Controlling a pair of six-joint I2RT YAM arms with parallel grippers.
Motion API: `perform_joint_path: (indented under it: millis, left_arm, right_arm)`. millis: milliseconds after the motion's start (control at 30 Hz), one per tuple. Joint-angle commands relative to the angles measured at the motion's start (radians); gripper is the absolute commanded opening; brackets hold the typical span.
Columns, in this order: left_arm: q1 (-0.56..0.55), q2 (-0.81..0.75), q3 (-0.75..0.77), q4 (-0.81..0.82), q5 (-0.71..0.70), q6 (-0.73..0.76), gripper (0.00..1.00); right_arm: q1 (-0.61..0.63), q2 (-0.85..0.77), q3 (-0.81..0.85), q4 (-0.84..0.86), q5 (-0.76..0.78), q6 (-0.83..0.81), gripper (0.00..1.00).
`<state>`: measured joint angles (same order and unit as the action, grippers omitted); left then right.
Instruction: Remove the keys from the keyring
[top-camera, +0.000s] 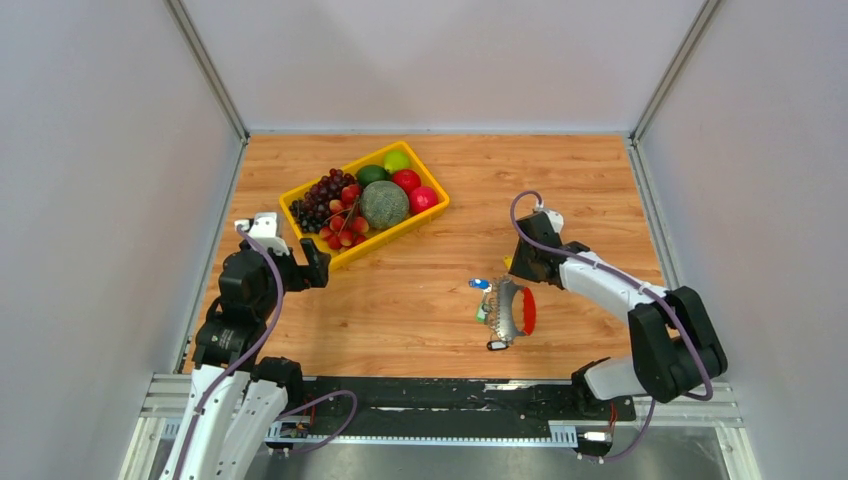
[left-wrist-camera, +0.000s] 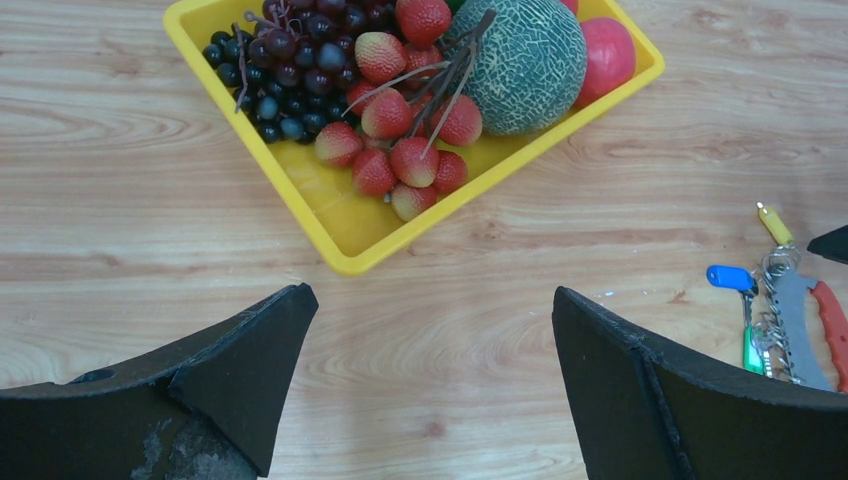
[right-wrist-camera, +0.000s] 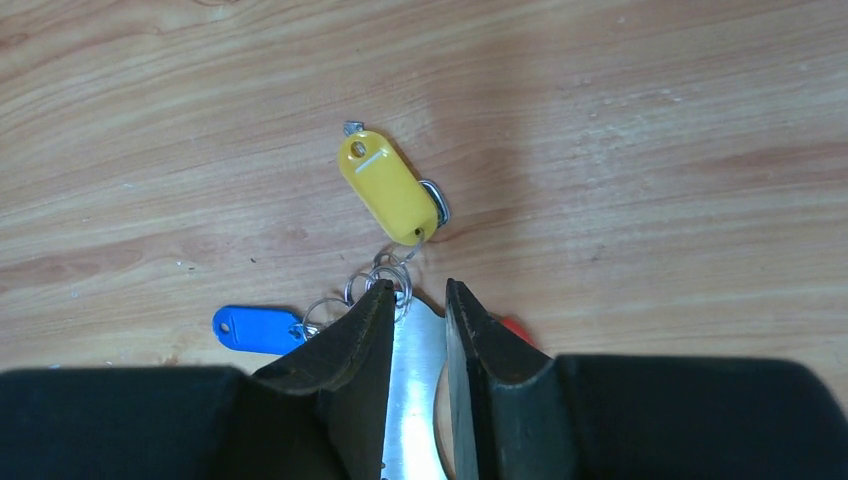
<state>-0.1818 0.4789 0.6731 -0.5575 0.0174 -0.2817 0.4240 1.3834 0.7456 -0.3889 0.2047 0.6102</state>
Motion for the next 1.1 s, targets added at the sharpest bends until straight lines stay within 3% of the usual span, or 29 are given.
perform_joint_path:
  millis: [0, 300, 367, 433, 467, 600, 800, 967, 1067]
  left_arm:
    - [-0.003, 0.003, -0.002, 0.022, -0.006, 0.017, 1.0]
    - [-0.003, 0.024, -0.003, 0.022, -0.008, 0.016, 1.0]
    - [-0.004, 0.029, -0.004, 0.022, -0.008, 0.017, 1.0]
    - [-0.004, 0.037, -0.004, 0.023, -0.007, 0.017, 1.0]
    - [-0.004, 0.045, -0.005, 0.023, -0.007, 0.016, 1.0]
    - [-0.003, 0.072, -0.008, 0.029, 0.011, 0.007, 1.0]
    - [-0.023, 0.153, 0.01, 0.047, 0.125, -0.061, 0.98]
    - [-0.06, 0.183, -0.043, 0.194, 0.317, -0.2, 0.97]
    - [-0.133, 0.19, -0.051, 0.281, 0.332, -0.238, 0.97]
  right_arm:
    - [-0.011, 0.03, 0.024, 0.085, -0.06, 0.019, 0.28]
    - [-0.015, 0.09, -0.026, 0.135, -0.131, 0.061, 0.26]
    - [-0.017, 0.095, -0.048, 0.162, -0.158, 0.068, 0.19]
    - [-0.016, 0.097, -0.053, 0.176, -0.185, 0.057, 0.03]
    - [-0.016, 0.094, -0.049, 0.176, -0.187, 0.042, 0.0]
    - [-0.013, 0.046, -0.03, 0.183, -0.27, -0.02, 0.0]
    - [0.062, -0.11, -0.039, 0.305, -0.558, -0.185, 0.0]
    - [0.119, -0.181, -0.014, 0.336, -0.764, -0.243, 0.0]
    - [0.146, -0.194, 0.012, 0.337, -0.884, -0.26, 0.0]
